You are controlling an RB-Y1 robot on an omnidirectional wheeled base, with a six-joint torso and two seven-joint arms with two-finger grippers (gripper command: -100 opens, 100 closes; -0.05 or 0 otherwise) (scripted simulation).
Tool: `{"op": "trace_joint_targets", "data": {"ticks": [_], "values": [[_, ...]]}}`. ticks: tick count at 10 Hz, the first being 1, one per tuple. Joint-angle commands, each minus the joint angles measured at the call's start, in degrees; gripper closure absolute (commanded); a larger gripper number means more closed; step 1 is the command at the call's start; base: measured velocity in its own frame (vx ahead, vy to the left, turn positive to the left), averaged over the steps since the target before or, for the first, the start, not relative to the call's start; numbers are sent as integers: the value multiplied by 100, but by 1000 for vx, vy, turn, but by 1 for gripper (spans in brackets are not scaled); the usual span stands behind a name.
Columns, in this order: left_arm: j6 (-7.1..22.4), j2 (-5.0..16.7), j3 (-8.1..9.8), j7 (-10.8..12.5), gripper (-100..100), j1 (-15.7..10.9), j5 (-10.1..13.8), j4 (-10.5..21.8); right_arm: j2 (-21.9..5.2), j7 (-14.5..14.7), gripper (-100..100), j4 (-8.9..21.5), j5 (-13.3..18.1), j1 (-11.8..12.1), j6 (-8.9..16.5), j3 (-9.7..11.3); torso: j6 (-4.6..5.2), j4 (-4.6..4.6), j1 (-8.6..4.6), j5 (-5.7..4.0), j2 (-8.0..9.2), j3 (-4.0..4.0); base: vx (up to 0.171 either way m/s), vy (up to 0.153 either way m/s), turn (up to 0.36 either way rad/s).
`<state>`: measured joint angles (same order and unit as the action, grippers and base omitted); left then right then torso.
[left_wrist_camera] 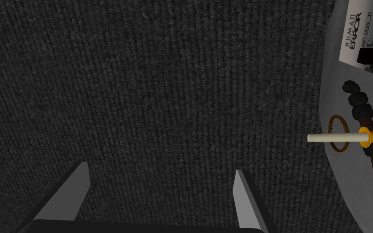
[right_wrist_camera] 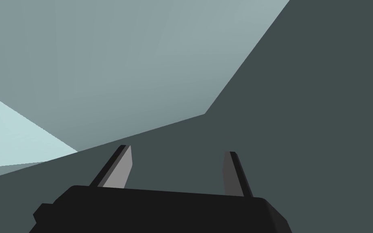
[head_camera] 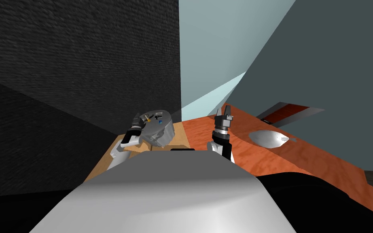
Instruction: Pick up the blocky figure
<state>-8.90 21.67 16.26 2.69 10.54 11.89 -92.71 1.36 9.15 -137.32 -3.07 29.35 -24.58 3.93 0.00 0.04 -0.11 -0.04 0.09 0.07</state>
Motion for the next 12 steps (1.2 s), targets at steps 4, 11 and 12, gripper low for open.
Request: {"op": "trace_joint_targets", "data": {"ticks": [4, 11, 12], "values": [[128, 194, 135, -133, -100, -233, 223, 648, 0, 0, 0, 0, 0, 0, 0, 0, -1, 0, -2, 0, -1, 0, 5, -59, -75], [483, 582, 396, -431, -100, -709, 696, 1860, 0, 0, 0, 0, 0, 1, 0, 0, -3, -3, -1, -1, -11, -6, 26, -57, -93], [604, 707, 471, -537, -100, -864, 856, 2071, 0, 0, 0, -1, 0, 1, 0, -1, -6, -4, 3, 1, -12, -8, 53, -55, -123]]}}
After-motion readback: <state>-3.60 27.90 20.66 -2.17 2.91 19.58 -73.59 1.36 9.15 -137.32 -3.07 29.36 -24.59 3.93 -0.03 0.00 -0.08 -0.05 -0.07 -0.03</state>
